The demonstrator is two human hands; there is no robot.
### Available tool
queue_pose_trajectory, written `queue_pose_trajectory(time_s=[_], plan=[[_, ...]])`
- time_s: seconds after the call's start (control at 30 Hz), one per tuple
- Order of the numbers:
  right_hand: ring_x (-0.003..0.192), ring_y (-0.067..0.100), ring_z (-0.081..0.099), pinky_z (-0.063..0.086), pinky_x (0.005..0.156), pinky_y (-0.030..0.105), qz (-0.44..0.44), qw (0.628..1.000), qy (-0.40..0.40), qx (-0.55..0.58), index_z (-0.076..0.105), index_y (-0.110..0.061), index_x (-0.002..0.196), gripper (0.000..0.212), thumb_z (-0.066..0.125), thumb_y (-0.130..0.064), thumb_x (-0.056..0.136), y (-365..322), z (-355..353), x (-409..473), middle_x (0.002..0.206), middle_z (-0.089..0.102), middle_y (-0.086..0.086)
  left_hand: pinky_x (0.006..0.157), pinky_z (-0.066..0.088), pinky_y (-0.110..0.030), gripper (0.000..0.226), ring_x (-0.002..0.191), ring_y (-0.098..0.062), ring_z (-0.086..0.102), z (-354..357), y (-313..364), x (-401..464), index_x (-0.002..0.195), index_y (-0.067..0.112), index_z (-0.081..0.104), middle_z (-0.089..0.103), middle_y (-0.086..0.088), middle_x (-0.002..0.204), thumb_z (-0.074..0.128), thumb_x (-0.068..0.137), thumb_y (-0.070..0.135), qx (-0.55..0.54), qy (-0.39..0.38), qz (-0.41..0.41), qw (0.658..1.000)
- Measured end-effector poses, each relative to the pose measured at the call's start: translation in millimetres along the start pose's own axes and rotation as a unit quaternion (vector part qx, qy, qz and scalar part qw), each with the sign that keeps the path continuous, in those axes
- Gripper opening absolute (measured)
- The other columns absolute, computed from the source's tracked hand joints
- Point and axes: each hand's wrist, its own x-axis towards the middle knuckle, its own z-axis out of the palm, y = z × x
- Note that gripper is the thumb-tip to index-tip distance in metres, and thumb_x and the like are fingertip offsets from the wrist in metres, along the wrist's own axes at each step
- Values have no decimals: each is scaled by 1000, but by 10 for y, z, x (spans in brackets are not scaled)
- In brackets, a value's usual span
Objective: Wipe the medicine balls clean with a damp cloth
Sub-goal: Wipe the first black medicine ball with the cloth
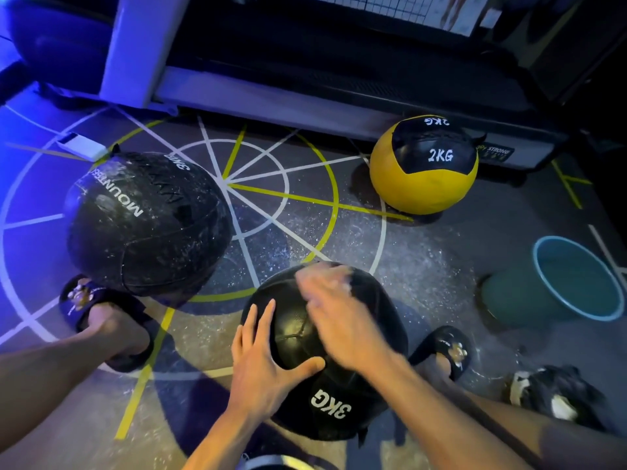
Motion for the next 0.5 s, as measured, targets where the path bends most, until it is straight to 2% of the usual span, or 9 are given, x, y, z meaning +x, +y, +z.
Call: queue_pose_trajectory(time_s=[0.03, 0.07, 0.1, 0.17, 0.23, 0.27, 0.33, 0.43, 0.5], plan=[[147, 16, 36, 31, 121, 37, -57, 998, -11, -29, 37, -21, 155, 47, 26, -27, 109, -68, 38, -21, 160, 40, 3, 128, 11, -44, 137, 157, -16, 1, 21, -8, -3, 161, 44, 16, 9, 7, 171, 64, 45, 100, 10, -1, 8, 1000], [150, 14, 30, 26, 124, 37, -46, 999, -12, -23, 32, -26, 158, 48, 22, -30, 111, -18, 3, -27, 164, 34, -1, 128, 12, -44, 137, 157, -16, 2, 31, -2, -9, 160, 46, 16, 8, 8, 171, 65, 45, 99, 11, -4, 10, 1000], [148, 16, 35, 30, 121, 41, 2, 1000, 0, -14, 34, -32, 157, 48, 18, -37, 112, 100, -76, -24, 162, 36, -2, 128, 13, -46, 137, 156, -17, 2, 32, 11, -8, 160, 48, 15, 7, 11, 170, 68, 44, 97, 4, -9, 6, 1000], [135, 24, 54, 42, 110, 45, 149, 987, 47, 22, 50, -31, 145, 57, 13, -54, 110, 529, -256, -20, 149, 55, 5, 127, 16, -49, 137, 155, -18, 3, 41, 32, -7, 158, 51, 14, 4, 15, 169, 71, 43, 95, -7, -11, -4, 1000], [128, 28, 59, 43, 104, 41, 248, 966, 66, 40, 63, -25, 133, 53, 20, -47, 111, 792, -351, -93, 137, 65, 10, 127, 16, -51, 136, 155, -19, 2, 63, 58, -12, 158, 53, 12, 3, 17, 169, 71, 43, 96, 1, -12, 0, 1000], [127, 26, 60, 43, 104, 40, 244, 966, 77, 46, 64, -25, 132, 47, 24, -40, 112, 772, -324, -106, 136, 66, 8, 127, 16, -51, 136, 155, -19, 1, 73, 62, -13, 158, 53, 11, 2, 17, 169, 70, 43, 97, 2, -10, 1, 1000], [126, 21, 60, 46, 107, 39, 165, 982, 75, 58, 58, -29, 140, 42, 28, -36, 112, 525, -232, -79, 136, 66, 2, 127, 16, -50, 136, 155, -19, 1, 105, 88, -12, 159, 51, 12, 1, 16, 170, 68, 44, 98, 10, -7, 2, 1000], [135, 20, 53, 44, 109, 38, 57, 998, -5, 19, 43, -29, 153, 43, 33, -30, 111, 206, -141, 12, 150, 55, 4, 127, 16, -48, 138, 156, -21, 2, 120, 82, -9, 159, 43, 18, 2, 19, 167, 66, 43, 99, 30, -5, 6, 1000], [122, 17, 60, 45, 97, 29, 108, 993, 39, 38, 48, -26, 150, 42, 37, -24, 110, 348, -199, 18, 143, 60, 5, 128, 14, -46, 138, 156, -20, 1, 110, 62, -8, 159, 47, 16, 3, 18, 168, 67, 42, 98, 24, -3, 6, 1000]])
